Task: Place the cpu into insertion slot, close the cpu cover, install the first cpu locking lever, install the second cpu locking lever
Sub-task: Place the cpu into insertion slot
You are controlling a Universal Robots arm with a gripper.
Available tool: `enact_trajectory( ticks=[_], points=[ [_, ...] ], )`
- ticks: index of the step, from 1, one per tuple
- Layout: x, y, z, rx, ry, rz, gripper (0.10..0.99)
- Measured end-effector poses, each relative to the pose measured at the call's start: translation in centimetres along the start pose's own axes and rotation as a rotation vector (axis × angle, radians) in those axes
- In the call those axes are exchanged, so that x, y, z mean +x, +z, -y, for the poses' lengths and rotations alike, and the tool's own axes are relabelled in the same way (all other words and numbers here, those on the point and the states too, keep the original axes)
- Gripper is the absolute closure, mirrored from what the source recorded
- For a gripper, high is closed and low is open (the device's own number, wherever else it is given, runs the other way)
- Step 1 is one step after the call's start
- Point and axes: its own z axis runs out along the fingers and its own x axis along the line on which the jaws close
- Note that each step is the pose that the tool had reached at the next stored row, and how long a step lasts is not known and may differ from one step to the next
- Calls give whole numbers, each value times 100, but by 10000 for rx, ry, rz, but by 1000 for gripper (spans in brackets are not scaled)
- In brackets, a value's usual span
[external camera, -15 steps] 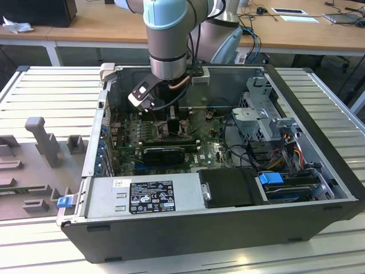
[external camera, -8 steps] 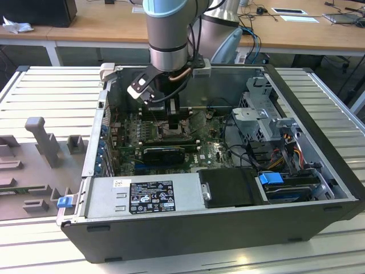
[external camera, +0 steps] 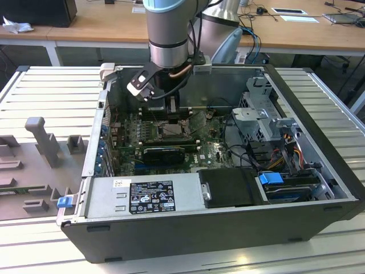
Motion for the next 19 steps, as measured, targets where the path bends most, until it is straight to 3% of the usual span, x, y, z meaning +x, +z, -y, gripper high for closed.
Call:
enact_trajectory(
  ticks=[7, 15, 19],
  points=[
    [2, -108, -10, 0, 0, 0, 980],
    [4, -287, -26, 0, 0, 0, 980],
    [5, -327, -30, 0, 0, 0, 980]
  ],
)
